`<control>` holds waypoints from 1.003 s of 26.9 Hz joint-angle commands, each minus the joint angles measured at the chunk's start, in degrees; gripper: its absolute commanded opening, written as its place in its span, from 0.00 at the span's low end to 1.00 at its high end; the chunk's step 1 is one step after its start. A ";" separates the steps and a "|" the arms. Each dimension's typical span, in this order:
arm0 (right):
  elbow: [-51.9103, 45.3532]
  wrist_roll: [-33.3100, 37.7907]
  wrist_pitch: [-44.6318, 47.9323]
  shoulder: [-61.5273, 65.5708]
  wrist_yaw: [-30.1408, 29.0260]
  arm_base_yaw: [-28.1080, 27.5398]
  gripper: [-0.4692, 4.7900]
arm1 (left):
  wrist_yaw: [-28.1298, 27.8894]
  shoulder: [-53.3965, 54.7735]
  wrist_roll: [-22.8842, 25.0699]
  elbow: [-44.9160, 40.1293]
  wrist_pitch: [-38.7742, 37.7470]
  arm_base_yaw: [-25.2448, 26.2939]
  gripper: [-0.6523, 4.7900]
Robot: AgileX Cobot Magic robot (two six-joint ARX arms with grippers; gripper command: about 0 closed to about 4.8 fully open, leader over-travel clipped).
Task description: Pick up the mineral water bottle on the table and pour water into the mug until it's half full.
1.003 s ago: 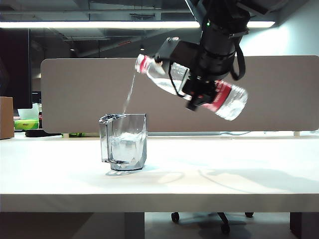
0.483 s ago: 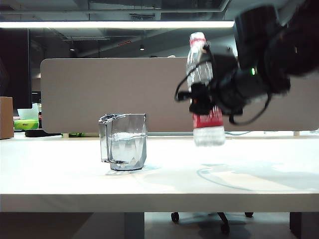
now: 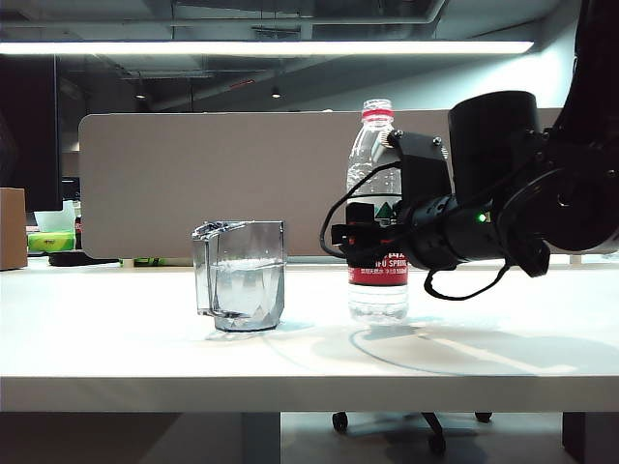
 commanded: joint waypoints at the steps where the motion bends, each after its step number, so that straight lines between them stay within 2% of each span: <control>1: -1.62 0.28 0.66 -0.39 -1.09 0.09 0.89 | 0.00 0.07 0.11 0.35 0.68 -0.04 0.16; 3: -4.11 0.22 1.27 -2.38 -1.20 0.09 0.98 | 0.00 0.07 0.11 0.35 0.66 -0.04 0.16; 4: -5.20 0.20 1.31 -3.41 -1.20 0.09 0.99 | 0.02 0.07 0.11 0.35 0.68 -0.04 0.16; 11: -18.08 -0.11 0.52 -18.47 -0.77 0.09 0.98 | 0.00 0.07 0.11 0.35 0.68 -0.04 0.16; 12: -20.31 -0.11 0.04 -21.05 -0.24 0.09 0.90 | 0.00 0.07 0.11 0.35 0.68 -0.04 0.16; 14: -23.85 -0.09 -1.46 -25.29 1.53 0.09 0.67 | 0.00 0.07 0.11 0.35 0.66 -0.04 0.16; 15: -25.94 -0.11 -2.36 -28.00 2.32 0.09 0.50 | 0.00 0.07 0.11 0.35 0.66 -0.04 0.16; 16: -29.24 -0.11 -3.87 -32.70 4.09 0.07 0.28 | 0.02 0.04 0.11 0.35 0.66 -0.04 0.16; 17: -31.78 -0.02 -4.85 -36.83 5.97 0.07 0.23 | 0.00 0.07 0.11 0.35 0.68 -0.04 0.16; 18: -32.94 0.28 -5.77 -39.06 6.51 0.07 0.22 | 0.00 0.09 0.11 0.35 0.66 -0.04 0.16; 21: -35.69 0.31 -9.09 -44.78 6.47 0.07 0.07 | 0.02 -0.07 0.11 0.35 0.68 -0.04 0.16; 27: -40.35 0.28 -14.08 -54.29 7.15 -0.07 0.08 | 0.02 -0.33 0.11 0.35 0.68 -0.04 0.16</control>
